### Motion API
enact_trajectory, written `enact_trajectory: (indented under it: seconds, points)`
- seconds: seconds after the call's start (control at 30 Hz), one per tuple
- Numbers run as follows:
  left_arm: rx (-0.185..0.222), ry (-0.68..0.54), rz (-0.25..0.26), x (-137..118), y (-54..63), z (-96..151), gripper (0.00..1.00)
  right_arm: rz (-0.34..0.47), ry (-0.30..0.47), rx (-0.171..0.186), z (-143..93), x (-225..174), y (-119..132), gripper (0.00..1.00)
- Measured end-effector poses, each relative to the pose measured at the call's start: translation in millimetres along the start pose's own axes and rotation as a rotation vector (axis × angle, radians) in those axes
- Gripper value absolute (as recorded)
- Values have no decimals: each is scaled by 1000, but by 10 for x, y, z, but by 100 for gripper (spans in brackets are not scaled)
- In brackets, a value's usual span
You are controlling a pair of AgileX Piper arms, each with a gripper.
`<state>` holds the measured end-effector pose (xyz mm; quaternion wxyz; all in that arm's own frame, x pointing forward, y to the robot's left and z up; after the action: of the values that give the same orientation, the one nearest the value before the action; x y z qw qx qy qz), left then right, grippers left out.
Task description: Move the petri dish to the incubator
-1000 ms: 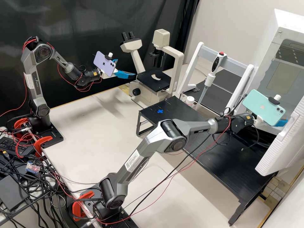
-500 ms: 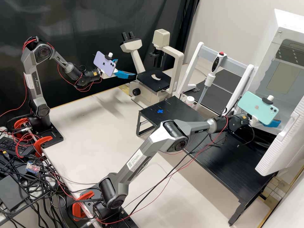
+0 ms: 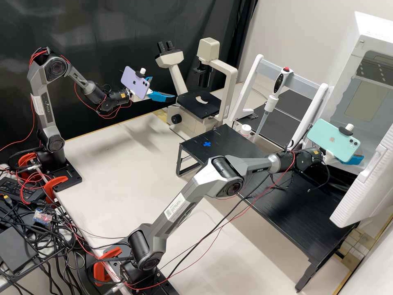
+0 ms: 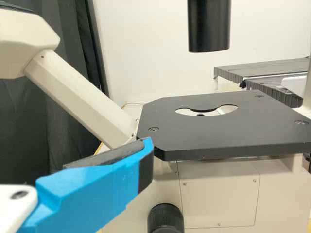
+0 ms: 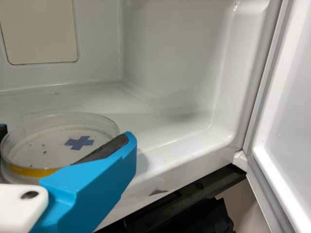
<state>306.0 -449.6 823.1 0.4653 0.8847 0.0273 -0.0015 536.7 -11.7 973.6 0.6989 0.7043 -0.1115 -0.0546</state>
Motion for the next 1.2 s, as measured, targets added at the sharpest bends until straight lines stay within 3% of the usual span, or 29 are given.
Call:
enact_trajectory:
  seconds: [0.33, 0.4, 0.43, 0.47, 0.57, 0.8, 1.03, 1.2]
  points:
    - [0, 0, 0, 0, 0, 0, 100, -8, -20, -3, 77, -25, -5, 100]
    - [0, 0, 0, 0, 0, 0, 100, -3, -19, -17, 114, -46, 4, 100]
    - [0, 0, 0, 0, 0, 0, 100, 5, -21, -5, 121, -66, 29, 100]
    - [0, 0, 0, 0, 0, 0, 100, 12, -19, -18, 125, -91, 48, 100]
    - [0, 0, 0, 0, 0, 0, 100, 35, -20, -11, 153, -158, 94, 100]
    - [0, 0, 0, 0, 0, 0, 100, 75, -29, -37, 225, -485, 195, 100]
    - [0, 0, 0, 0, 0, 0, 100, 93, -9, -36, 254, -910, 159, 100]
    - [0, 0, 0, 0, 0, 0, 100, 134, 49, -35, 225, -1336, 108, 100]
